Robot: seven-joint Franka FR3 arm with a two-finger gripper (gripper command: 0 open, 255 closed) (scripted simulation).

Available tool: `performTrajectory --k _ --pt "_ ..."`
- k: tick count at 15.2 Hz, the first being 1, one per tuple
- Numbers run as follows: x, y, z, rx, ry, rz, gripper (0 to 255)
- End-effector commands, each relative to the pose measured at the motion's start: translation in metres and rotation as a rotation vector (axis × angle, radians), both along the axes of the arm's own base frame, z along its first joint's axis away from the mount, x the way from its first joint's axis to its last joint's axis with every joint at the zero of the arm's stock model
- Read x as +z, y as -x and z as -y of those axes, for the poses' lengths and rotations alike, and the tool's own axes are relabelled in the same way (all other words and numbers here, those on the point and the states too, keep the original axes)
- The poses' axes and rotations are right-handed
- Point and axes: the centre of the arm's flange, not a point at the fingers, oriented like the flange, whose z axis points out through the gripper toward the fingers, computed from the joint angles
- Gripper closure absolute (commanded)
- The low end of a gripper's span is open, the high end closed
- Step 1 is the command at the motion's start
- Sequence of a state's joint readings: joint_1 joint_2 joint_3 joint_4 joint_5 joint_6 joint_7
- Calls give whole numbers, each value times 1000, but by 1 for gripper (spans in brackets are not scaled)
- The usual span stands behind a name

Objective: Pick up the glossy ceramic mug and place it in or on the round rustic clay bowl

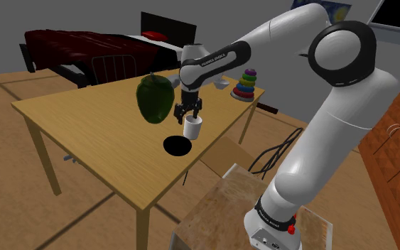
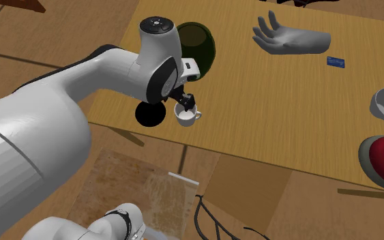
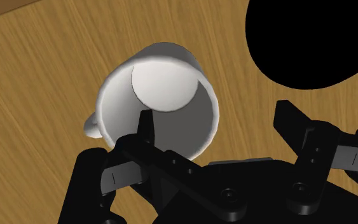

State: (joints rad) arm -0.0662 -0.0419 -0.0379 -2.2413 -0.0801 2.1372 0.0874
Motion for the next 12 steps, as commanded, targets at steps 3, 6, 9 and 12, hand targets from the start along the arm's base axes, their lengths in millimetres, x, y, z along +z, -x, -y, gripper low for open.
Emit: performTrajectory --k 3,6,9,12 --pt "-20 0 2 0 0 0 0" --pt "-20 0 2 0 0 0 0" --pt "-20 0 2 0 0 0 0" --pt "-19 0 2 0 0 0 255"
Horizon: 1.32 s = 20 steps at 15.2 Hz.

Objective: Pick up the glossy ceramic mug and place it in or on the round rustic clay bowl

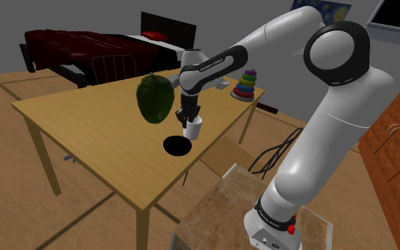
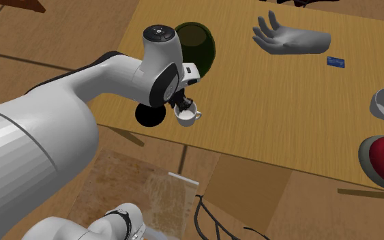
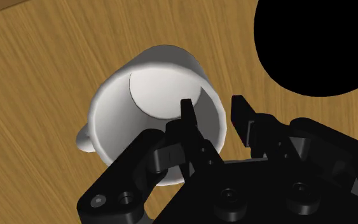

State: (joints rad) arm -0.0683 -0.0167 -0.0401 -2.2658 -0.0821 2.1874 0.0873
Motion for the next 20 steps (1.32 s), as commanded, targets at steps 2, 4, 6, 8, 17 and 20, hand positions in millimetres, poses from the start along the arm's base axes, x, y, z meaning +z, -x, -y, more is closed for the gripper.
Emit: performTrajectory --k 2,4,6,8,17,20 --pt "0 0 0 0 0 0 255" --pt "0 0 0 0 0 0 255" --pt "0 0 0 0 0 0 255" --pt "0 0 0 0 0 0 255" --pt "47 0 0 0 0 0 255" --pt "63 0 0 0 0 0 255"
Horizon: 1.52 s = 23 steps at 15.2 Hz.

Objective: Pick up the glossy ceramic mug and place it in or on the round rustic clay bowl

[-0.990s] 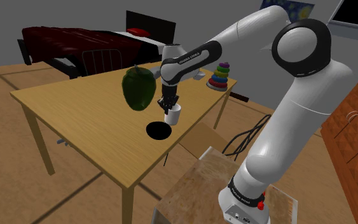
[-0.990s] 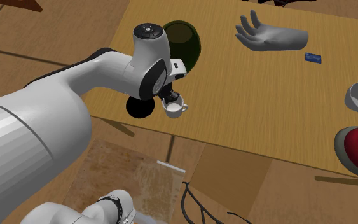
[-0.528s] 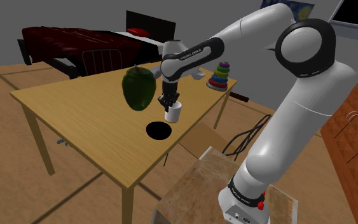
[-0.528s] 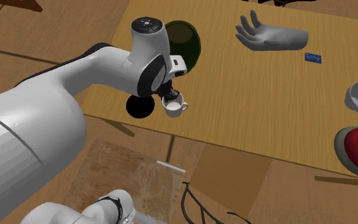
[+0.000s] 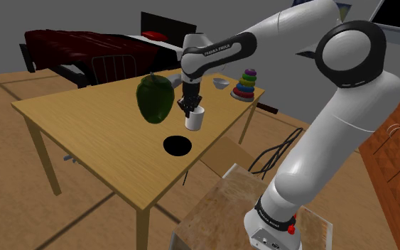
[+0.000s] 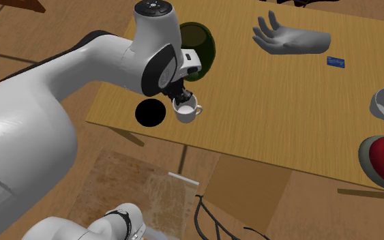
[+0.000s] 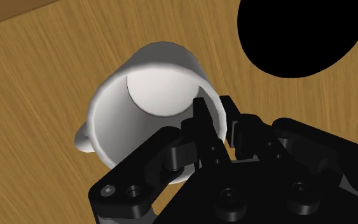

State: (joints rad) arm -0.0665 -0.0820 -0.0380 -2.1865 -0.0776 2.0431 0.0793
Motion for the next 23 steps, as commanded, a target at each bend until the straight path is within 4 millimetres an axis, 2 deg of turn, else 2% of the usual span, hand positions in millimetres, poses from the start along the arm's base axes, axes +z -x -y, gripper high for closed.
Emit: performTrajectory --k 1,11,21,22,23 --pt "12 1 0 0 0 0 255" --pt "65 1 0 0 0 0 255" --pt "99 37 -122 0 0 0 255" --pt "102 40 -130 0 0 0 255" --pt "96 40 -130 0 0 0 255"
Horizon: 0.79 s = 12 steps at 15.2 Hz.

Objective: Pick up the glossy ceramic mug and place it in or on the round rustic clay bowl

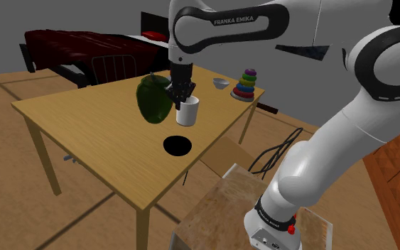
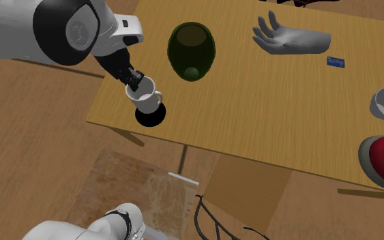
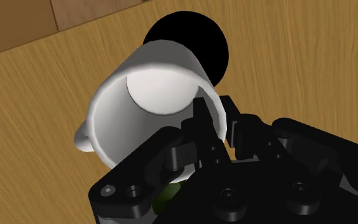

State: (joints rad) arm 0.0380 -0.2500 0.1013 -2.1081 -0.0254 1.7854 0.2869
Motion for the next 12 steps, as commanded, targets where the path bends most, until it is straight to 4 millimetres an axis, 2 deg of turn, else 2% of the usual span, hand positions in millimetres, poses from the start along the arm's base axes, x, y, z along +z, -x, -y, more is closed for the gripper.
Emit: performTrajectory --k 1,12 --pt "-7 2 -6 -1 0 0 255" --pt "-65 2 -6 -1 0 0 255"
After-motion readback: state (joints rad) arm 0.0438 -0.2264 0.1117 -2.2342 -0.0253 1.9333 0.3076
